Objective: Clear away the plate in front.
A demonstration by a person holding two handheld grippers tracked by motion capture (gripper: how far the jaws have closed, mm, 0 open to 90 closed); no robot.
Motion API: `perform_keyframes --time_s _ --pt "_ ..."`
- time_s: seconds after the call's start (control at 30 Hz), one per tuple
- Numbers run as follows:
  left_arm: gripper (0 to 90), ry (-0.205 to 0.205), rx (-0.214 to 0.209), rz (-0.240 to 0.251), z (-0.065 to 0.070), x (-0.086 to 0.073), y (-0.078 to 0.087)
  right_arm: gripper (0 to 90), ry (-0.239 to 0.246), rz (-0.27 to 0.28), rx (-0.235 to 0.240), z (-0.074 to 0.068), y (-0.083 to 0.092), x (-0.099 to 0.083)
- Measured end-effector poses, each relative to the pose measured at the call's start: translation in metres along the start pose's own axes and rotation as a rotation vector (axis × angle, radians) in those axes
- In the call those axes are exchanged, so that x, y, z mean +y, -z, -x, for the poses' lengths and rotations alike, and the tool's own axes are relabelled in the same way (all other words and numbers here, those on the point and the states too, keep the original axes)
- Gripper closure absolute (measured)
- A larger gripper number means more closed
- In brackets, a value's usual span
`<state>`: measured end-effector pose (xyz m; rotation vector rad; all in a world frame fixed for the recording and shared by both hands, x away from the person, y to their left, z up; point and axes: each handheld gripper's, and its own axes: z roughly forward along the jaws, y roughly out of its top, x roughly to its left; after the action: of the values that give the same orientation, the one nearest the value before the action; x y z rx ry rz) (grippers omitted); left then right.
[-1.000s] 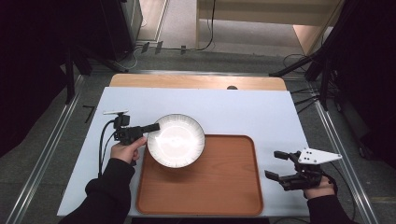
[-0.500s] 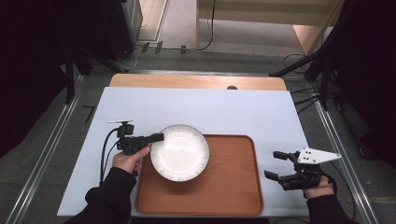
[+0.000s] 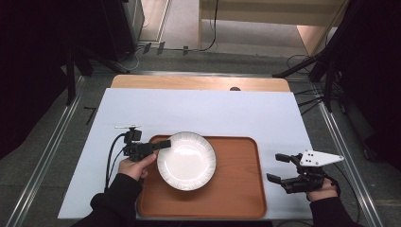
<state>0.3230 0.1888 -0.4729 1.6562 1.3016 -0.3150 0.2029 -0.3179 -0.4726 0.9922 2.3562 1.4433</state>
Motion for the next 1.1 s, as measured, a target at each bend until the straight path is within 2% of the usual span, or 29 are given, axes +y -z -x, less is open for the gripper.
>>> perform_keyframes --time_s 0.1,0.23,0.57,0.63,0.73,0.8,0.97,1.1 --pt "81.2 -0.005 -0.005 -0.015 0.001 -0.002 -0.004 18.5 -0.001 0.000 -0.001 0.000 0.000 0.000" --pt "80.8 -0.015 0.001 -0.006 0.004 -0.003 -0.008 18.5 -0.001 -0.001 -0.001 0.000 0.000 0.000" --pt "80.1 -0.018 0.005 -0.046 0.006 -0.008 -0.022 18.5 -0.001 -0.007 -0.002 0.000 -0.001 0.000" --pt "80.2 0.004 -0.010 -0.057 0.004 -0.009 -0.027 18.5 0.000 -0.009 -0.002 0.000 -0.001 0.000" --pt "80.9 0.004 -0.009 -0.067 0.003 -0.009 -0.030 18.5 -0.001 -0.008 -0.002 0.000 -0.001 0.000" --pt "81.5 -0.009 0.013 -0.077 0.003 -0.010 -0.032 18.5 0.001 -0.009 -0.001 0.000 -0.001 0.000" --pt "81.7 -0.004 0.010 -0.085 0.003 -0.012 -0.036 18.5 0.001 -0.013 0.002 0.000 -0.001 0.000" --pt "82.6 -0.016 0.035 -0.101 0.001 -0.013 -0.038 18.5 0.000 -0.016 0.004 -0.001 -0.001 0.000"
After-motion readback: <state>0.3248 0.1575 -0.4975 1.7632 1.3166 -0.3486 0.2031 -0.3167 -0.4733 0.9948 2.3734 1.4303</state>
